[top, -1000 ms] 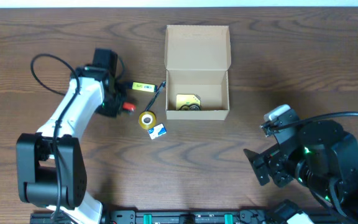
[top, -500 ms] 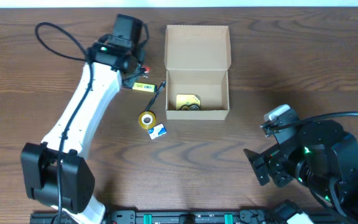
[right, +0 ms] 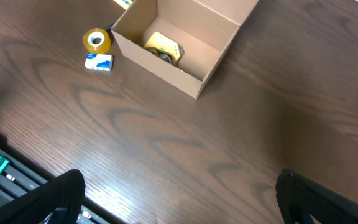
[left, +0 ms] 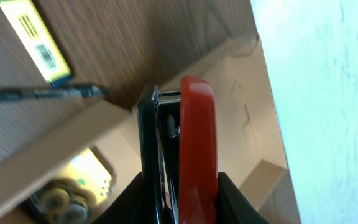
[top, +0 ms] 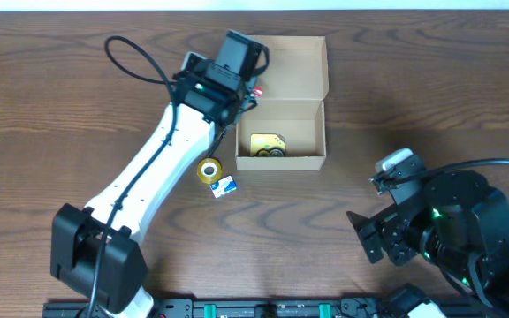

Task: Pack container
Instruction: 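Lift the red stapler and carry it into the box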

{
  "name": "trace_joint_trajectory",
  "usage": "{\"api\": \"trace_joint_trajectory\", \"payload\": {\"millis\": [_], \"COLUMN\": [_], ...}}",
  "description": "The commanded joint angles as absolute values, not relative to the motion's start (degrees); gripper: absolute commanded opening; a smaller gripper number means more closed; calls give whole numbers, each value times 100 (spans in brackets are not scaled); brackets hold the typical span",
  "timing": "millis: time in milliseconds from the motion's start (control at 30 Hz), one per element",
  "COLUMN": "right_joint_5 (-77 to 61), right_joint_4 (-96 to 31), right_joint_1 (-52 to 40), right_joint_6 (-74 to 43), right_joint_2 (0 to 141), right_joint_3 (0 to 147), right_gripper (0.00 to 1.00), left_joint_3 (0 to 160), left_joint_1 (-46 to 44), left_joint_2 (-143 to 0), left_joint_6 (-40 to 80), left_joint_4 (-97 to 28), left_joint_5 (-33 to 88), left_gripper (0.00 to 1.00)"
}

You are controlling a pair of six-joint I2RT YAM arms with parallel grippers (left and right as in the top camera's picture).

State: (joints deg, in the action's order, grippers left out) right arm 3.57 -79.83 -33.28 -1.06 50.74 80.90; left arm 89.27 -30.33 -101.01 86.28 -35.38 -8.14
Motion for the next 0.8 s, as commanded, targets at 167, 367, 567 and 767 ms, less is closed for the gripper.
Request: {"api": "trace_joint_trajectory", "payload": {"millis": [167,367,567,767], "right_joint_5": [357,360,558,558], "right_joint_4": [-7979,-7979,-8079,-8079], "right_joint_1": [-3238,-3238,-3232,-3232], "right_joint_6": [-187,-187,-187,-185], "right_joint_2": [5063,5063,5063,5063], "right_joint_3": [8084,8084,8084,8084], "right_gripper": [99,99,99,99], "left_joint_3": [9041,9043,9050,9050], "left_joint_1": [-3859,-4167,-4163,-4125], "left_joint_2": [-10259,-11037,-11351,-11360], "left_joint_6": [9605,10302,10202,10785], "left_joint_4": [-3173,-2698,-2655,-3089], "left_joint_5": [-1822,-1625,-1387,-1264], "left_gripper": [6,6,6,6]}}
